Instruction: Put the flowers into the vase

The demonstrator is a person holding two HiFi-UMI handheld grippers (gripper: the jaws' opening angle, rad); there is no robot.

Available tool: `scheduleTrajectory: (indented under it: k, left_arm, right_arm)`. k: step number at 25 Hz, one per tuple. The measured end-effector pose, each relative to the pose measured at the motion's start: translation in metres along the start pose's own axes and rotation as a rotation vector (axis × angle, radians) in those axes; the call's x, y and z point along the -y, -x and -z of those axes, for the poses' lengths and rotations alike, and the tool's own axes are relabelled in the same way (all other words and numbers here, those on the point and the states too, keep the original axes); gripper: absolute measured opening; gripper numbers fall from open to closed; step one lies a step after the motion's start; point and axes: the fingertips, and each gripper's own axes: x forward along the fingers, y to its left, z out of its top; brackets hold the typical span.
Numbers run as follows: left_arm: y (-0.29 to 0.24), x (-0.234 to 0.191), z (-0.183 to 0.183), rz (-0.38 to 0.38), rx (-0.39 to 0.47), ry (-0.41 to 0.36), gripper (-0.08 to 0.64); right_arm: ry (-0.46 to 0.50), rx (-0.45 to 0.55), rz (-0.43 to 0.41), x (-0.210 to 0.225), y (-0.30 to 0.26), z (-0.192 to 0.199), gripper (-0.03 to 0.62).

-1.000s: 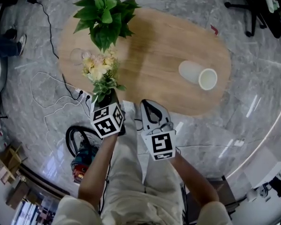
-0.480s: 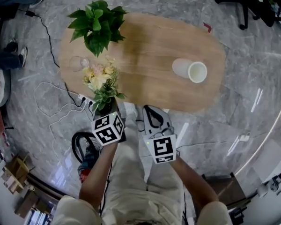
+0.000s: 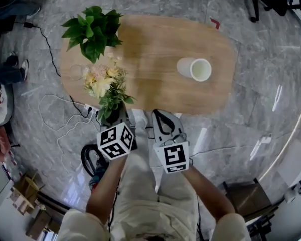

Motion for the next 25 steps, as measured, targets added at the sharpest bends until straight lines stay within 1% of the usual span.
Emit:
scheduleTrajectory:
  k: [7,10,15,22,25]
  left_arm:
    - [0.006,0.026,-0.02,0.043,0.075,-0.02,0.048]
    - [0.008,0.039,-0.026,0.069,0.099,-0.04,0.048]
    - [0.012,0.064,-0.031,0.116,0.122,-0.078,0.048]
    - [0.018,0.098,-0.041,0.176,0.155,-0.124,0.048]
    - [0.019,0.11,-0.048,0.19,0.163,-0.127,0.048]
  right_arm:
    - [-0.031,0.022,0.021,0.012,0.017,-0.002,0.005]
    - [-0.048,0.04,0.031,0.018,0.023,-0.006,0.005]
    - [-0.074,0.076,0.059,0.03,0.035,-0.012,0.006]
    - [-0.129,0.111,0.119,0.052,0.052,-0.012,0.005]
    - [-0.15,0.131,0.137,0.061,0.059,-0.015,0.005]
